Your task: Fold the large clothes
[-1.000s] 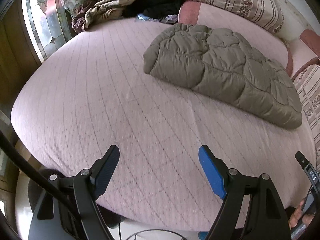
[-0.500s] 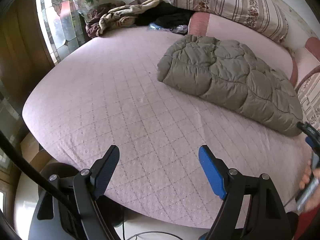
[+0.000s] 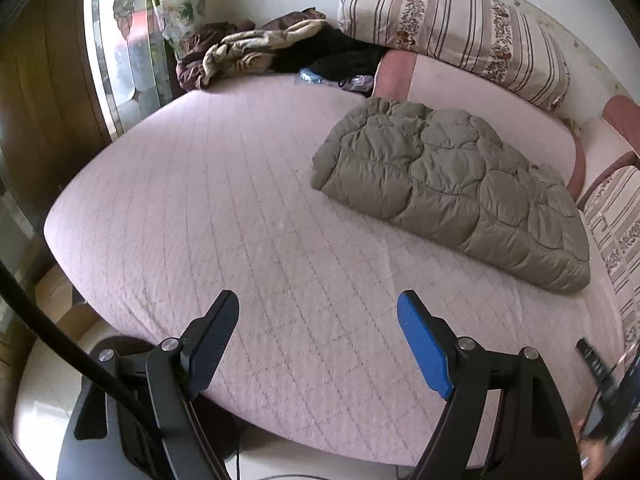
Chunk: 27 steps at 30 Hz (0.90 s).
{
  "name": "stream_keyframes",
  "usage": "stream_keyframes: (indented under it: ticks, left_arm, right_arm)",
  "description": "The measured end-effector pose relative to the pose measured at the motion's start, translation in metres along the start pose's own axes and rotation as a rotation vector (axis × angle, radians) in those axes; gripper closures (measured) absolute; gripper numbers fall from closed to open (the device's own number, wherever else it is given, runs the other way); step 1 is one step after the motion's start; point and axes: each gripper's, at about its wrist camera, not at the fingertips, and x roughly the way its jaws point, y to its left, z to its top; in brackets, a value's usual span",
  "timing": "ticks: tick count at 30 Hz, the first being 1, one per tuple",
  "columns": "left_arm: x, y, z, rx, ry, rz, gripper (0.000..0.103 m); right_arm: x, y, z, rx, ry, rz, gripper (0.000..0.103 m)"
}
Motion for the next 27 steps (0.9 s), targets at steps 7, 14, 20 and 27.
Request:
stream_keyframes:
  ticks: [7, 14, 20, 27]
  left_arm:
    - [-0.007, 0.014, -0.003, -0.020, -0.014, -0.002, 0.022]
    - [0.000, 0.024, -0.011, -0.040, -0.008, 0.017, 0.022]
    - [0.006, 0.024, -0.008, -0.034, -0.017, 0.036, 0.022]
    - [0.026, 0.023, 0.000, -0.014, -0.016, 0.073, 0.022]
  right_arm:
    - [-0.031, 0.041, -0.020, -0.135, -0.018, 0.032, 0.024]
    - [-0.047, 0.090, -0.016, -0.254, -0.046, 0.097, 0.021]
    - [-0.042, 0.167, 0.035, -0.368, -0.157, 0.184, 0.023]
    - [0.042, 0.243, 0.084, -0.365, -0.032, 0.196, 0.040]
